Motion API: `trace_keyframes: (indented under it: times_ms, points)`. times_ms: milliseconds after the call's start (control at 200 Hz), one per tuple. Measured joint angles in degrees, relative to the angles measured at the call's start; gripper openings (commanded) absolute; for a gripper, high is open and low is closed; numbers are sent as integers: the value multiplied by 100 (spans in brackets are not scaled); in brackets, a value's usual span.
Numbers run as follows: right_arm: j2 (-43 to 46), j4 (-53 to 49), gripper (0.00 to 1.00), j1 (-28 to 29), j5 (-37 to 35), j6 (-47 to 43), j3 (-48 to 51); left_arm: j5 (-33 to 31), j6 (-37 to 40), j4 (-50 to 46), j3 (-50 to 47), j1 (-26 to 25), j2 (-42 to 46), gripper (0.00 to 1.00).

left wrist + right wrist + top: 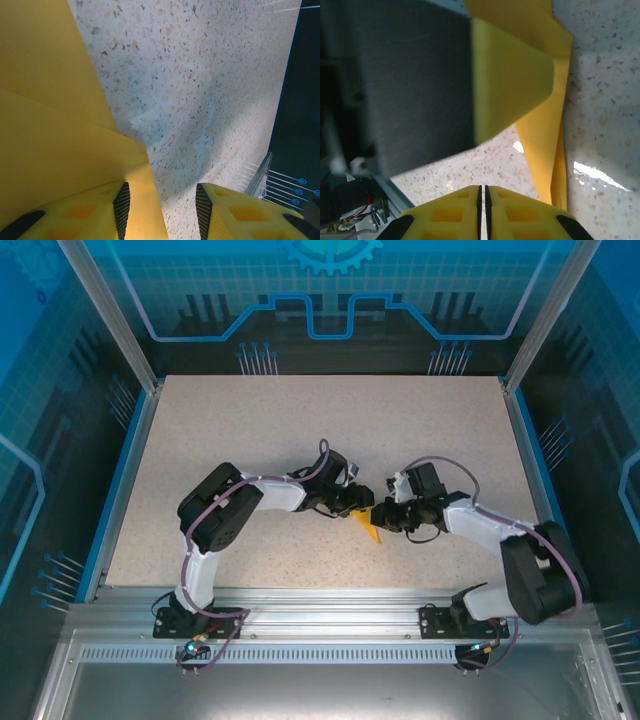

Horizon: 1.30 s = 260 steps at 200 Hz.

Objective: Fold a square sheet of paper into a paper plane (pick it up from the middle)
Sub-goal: Fold the wing for the fifth time at the center of the table.

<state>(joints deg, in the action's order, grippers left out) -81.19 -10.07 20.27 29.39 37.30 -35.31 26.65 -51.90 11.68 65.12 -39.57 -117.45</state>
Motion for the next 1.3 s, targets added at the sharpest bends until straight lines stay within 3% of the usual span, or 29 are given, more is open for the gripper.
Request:
trace_keyframes:
  times_ms: [245,725,1300]
  points:
    - [-1045,262,9,-7,15,-66,-17,0,4,0,0,0,0,44]
    - [-1097,376,4,-7,87,-195,7,63,529,-125,35,94,0,45]
    - [-1082,420,3,-7,87,-195,39,210,1147,48,85,730,-74,48]
